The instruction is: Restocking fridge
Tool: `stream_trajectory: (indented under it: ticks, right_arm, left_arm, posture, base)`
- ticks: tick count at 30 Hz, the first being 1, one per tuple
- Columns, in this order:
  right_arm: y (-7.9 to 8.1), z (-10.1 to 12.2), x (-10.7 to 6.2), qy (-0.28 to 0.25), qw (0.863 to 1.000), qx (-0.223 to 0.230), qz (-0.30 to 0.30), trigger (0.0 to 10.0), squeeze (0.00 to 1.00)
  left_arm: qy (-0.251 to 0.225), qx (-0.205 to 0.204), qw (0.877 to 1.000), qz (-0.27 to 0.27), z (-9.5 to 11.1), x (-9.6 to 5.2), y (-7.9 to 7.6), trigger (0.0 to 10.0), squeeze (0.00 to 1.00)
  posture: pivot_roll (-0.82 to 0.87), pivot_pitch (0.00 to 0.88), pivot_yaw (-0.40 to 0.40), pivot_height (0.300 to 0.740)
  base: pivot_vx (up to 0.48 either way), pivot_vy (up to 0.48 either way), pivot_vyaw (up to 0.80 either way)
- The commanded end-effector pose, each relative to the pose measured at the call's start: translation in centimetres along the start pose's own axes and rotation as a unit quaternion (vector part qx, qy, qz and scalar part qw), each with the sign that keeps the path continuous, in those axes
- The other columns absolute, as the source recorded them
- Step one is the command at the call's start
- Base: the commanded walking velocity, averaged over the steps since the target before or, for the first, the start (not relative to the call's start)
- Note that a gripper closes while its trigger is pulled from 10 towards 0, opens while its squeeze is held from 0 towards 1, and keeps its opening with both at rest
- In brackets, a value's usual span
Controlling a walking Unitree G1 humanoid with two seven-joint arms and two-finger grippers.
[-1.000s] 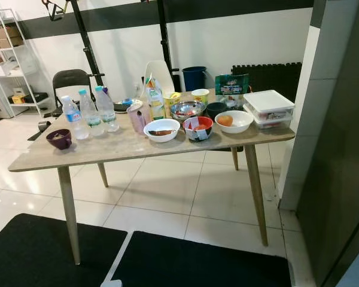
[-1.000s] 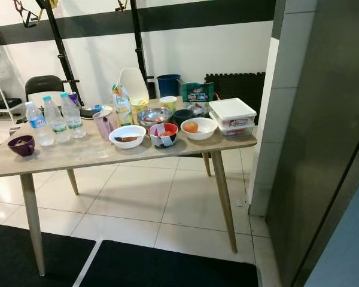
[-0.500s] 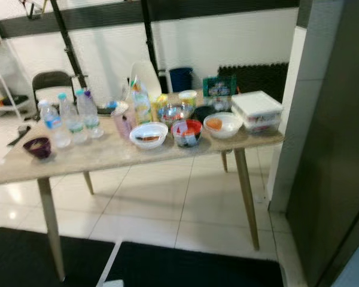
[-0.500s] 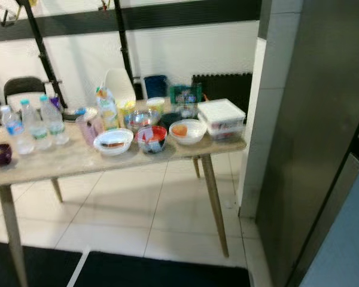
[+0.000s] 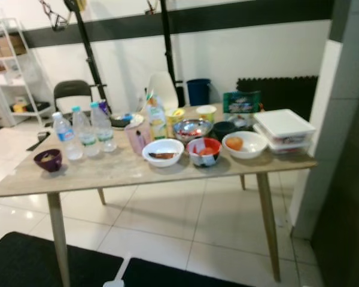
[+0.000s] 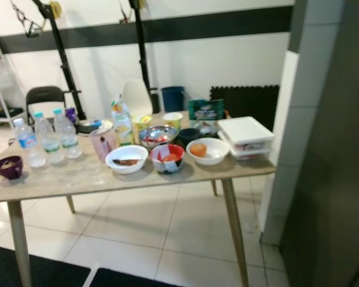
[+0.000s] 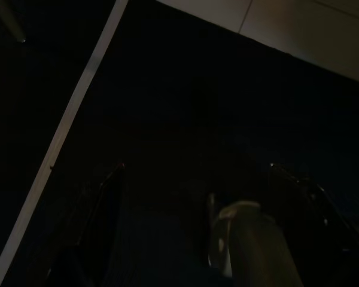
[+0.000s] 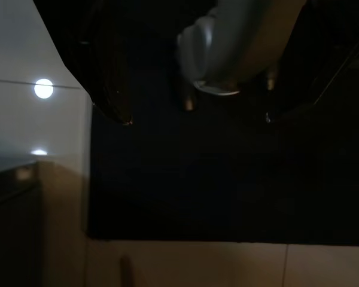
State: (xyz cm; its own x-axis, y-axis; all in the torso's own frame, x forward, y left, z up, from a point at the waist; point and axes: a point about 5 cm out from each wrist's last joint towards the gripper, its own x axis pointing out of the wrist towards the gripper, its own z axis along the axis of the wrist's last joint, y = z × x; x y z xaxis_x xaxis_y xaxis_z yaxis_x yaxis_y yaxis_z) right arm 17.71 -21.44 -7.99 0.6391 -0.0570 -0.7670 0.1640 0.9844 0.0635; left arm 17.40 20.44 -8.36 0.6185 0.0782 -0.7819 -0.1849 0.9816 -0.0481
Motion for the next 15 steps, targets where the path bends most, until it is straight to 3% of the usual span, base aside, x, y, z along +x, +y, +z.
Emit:
stream_trajectory:
  ticks: [1,15]
  right_arm:
    - [0.51,-0.80,-0.10,0.012,1.000,-0.002,0.006,10.0,0.00]
    - [0.87,-1.01,-0.07,0.017,1.000,-0.001,0.004,10.0,0.00]
  left_arm:
    - [-0.007,0.006,1.000,0.000,0.42,0.06,0.15,10.0,0.00]
    - [-0.006,0.008,1.000,-0.002,0.37,0.06,0.06,10.0,0.00]
  posture:
    - [-0.02,0.015,0.079,0.717]
    - [-0.02,0.018,0.081,0.717]
  base:
    - [0.326,0.000,0.00]
    - [0.309,0.000,0.00]
